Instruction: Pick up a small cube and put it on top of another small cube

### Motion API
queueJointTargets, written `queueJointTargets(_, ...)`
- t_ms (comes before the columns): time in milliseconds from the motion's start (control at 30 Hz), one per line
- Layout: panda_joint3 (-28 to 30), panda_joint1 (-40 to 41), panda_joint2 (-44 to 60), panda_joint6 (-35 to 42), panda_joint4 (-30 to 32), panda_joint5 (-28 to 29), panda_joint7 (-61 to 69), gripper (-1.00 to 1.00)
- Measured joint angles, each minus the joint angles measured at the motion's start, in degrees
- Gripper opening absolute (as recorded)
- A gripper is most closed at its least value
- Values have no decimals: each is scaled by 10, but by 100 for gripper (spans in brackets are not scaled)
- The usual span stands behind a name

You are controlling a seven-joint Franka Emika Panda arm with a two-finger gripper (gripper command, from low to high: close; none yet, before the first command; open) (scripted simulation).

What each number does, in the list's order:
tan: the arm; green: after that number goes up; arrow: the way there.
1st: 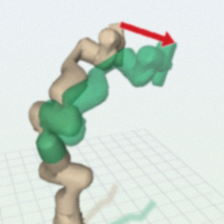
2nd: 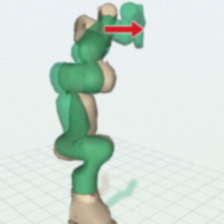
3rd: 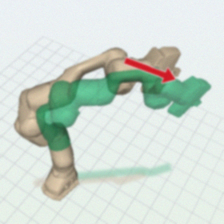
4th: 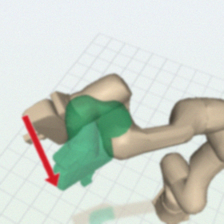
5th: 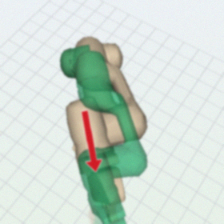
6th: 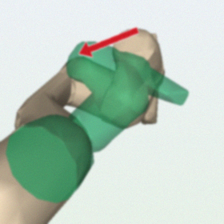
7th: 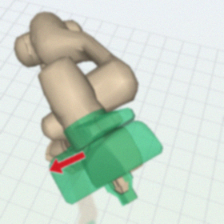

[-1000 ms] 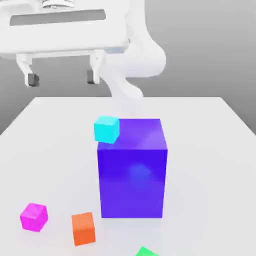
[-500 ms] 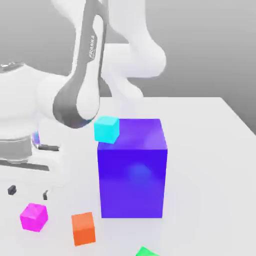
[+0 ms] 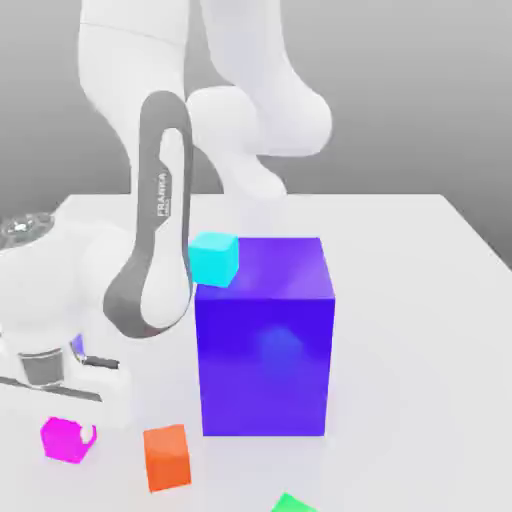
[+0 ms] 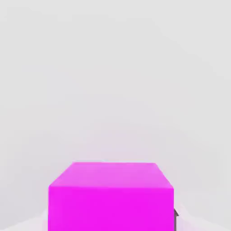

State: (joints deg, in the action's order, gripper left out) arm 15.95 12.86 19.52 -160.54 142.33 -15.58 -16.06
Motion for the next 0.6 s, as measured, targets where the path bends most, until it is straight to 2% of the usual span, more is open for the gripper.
queueJointTargets(67, 18, -19, -37, 30, 6, 29, -22, -100)
queueJointTargets(333, -69, -166, -50, 123, -81, 105, -95, -100)
queueJointTargets(467, -108, -213, 18, 98, -127, 116, -107, -100)
queueJointTargets(500, -111, -215, 34, 86, -131, 115, -107, 100)
queueJointTargets(600, -111, -215, 34, 86, -131, 115, -107, 100)
